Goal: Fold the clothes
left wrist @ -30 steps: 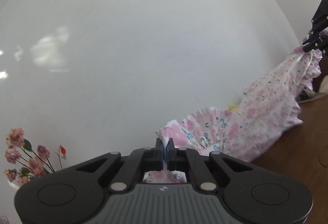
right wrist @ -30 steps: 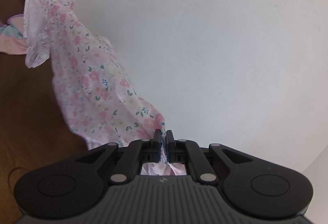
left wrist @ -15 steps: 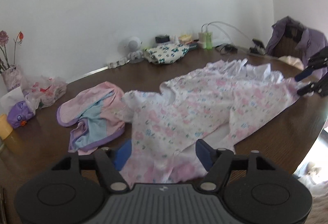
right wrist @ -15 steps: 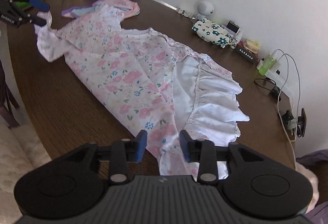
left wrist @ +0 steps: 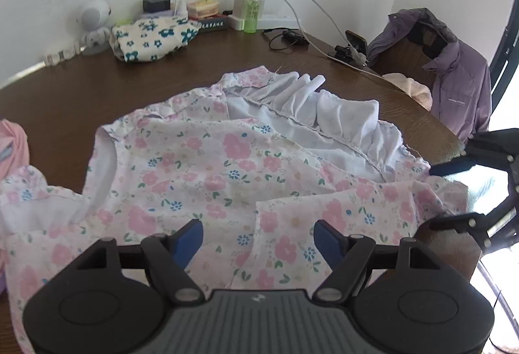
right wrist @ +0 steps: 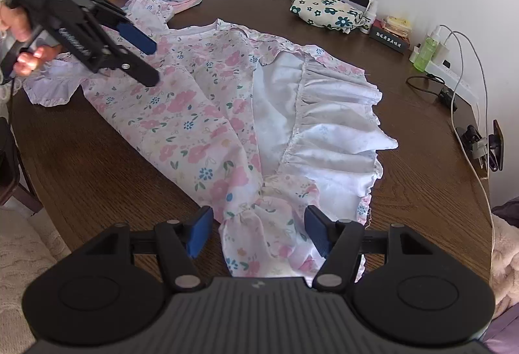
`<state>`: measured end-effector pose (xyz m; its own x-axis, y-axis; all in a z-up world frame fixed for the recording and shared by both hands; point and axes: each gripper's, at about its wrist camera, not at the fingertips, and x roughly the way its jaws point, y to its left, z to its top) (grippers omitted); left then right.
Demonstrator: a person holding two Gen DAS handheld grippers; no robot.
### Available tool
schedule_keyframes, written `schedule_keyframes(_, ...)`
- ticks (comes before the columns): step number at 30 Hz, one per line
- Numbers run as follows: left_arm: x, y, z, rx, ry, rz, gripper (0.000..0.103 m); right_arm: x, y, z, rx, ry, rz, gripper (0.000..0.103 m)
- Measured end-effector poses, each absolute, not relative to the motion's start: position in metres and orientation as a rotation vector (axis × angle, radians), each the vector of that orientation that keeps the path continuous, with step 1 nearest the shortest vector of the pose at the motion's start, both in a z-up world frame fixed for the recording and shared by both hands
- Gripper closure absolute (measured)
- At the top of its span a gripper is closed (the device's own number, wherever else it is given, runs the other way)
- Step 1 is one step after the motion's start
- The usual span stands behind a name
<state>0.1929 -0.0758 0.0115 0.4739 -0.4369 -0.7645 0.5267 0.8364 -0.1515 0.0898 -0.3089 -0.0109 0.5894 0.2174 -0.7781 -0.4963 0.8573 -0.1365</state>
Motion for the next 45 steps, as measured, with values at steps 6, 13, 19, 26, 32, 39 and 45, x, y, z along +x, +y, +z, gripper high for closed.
schedule_keyframes(6, 0.166, -0.069, 0.019, 0.069, 0.877, -0.684, 0.103, 0.089, -0.322, -0.013, -0.323, 0.824, 0.424, 0.038)
schedule_keyframes(13, 0.046, -0.059, 0.061, 0.201, 0.665, -0.804, 0.103, 0.076, -0.34, -0.013, -0.266, 0.826, 0.408, 0.038)
schedule_keyframes(19, 0.029, -0.062, 0.019, 0.25, 0.794, -0.775, 0.096, 0.055, -0.362, 0.001, -0.148, 0.821, 0.419, 0.024)
schedule_keyframes(26, 0.052, -0.044, 0.028, 0.042, 0.771, -0.738, 0.038, 0.064, -0.382, 0.011, 0.055, 0.818, 0.368, 0.023)
schedule_keyframes(32, 0.065, -0.06, 0.011, 0.068, 0.877, -0.762, 0.057, 0.079, -0.377, 0.0, 0.084, 0.902, 0.389, 0.063)
schedule_keyframes(39, 0.051, -0.045, 0.028, 0.115, 0.825, -0.874, 0.102, 0.079, -0.377, 0.008, 0.056, 0.927, 0.434, 0.097)
schedule_keyframes(45, 0.039, -0.048, 0.013, 0.221, 0.889, -0.869, 0.1, 0.071, -0.377, 0.001, -0.003, 0.988, 0.399, 0.069)
